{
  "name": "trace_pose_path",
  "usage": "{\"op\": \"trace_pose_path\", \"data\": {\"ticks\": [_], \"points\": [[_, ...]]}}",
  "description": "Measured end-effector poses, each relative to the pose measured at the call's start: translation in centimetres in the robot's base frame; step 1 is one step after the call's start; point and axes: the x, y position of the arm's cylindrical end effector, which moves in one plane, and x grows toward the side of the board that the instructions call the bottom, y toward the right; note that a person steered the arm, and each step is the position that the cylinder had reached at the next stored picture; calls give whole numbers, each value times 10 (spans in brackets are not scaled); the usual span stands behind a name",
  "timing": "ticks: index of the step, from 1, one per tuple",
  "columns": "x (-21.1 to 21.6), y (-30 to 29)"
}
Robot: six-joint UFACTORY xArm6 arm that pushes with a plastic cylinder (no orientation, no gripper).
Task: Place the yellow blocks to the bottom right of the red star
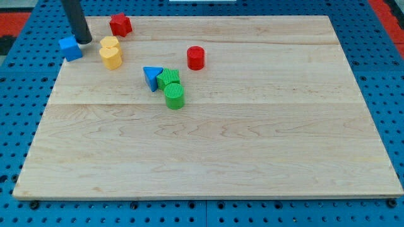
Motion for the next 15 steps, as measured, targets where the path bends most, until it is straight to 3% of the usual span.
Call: {"op": "trace_pose_path", "data": {"ticks": [2, 10, 11, 13, 15], "points": [[30, 8], [31, 90], [12, 119], [-19, 121], [27, 194]]}}
